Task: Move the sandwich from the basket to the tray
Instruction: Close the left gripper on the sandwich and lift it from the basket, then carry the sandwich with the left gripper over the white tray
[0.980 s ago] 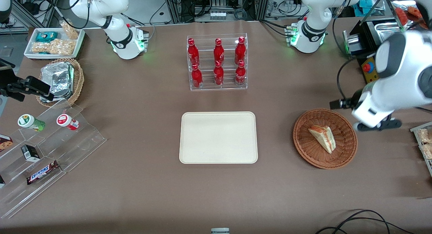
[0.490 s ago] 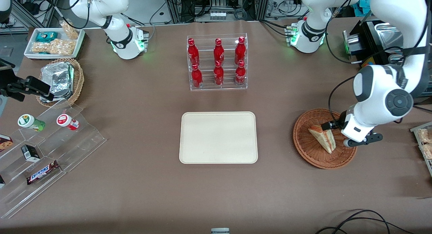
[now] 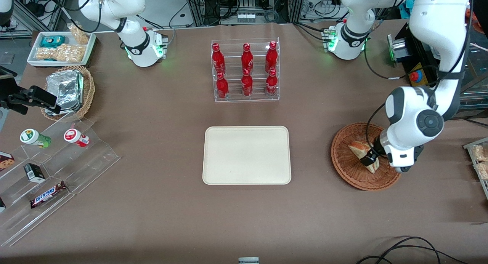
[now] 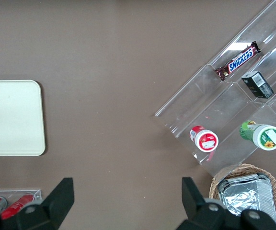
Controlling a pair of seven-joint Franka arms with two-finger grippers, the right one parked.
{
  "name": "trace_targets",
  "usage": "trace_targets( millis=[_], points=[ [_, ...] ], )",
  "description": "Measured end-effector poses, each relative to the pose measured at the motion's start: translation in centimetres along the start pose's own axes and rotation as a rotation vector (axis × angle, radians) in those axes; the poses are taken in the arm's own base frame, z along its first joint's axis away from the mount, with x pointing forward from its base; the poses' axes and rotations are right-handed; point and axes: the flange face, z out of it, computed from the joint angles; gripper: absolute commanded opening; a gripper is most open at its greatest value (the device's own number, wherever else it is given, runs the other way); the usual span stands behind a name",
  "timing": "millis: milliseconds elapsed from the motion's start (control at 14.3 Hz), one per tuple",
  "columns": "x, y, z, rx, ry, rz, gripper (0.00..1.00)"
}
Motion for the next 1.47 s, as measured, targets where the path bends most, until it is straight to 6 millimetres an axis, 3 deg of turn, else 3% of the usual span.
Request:
trace_targets(
  millis=[70,140,280,420,630,770,840,980,1260,1470],
  points=[
    [0.0,0.0,1.1,0.010,-0.010,-0.032,0.28],
    [0.0,-0.1,1.8,0.019,-0.017,-0.051,0.15],
    [-0.1,-0.2,2.1,0.030,-0.024,-0.059,0.12],
    [-0.3,-0.3,1.0,0.086,-0.031,-0.036,0.12],
    [-1.0,0.0,-3.4,0.217,-0.038,0.013,0.12],
    [-2.6,1.8,-6.9,0.236,-0.030,0.047,0.12],
    [-4.1,3.2,-7.9,0.226,-0.019,0.077,0.11],
    [-8.3,6.3,-8.1,0.180,-0.012,0.163,0.08],
    [-18.0,13.9,-5.5,0.030,-0.060,0.430,0.09],
    [-24.0,19.4,-5.2,-0.064,-0.107,0.548,0.06]
  ],
)
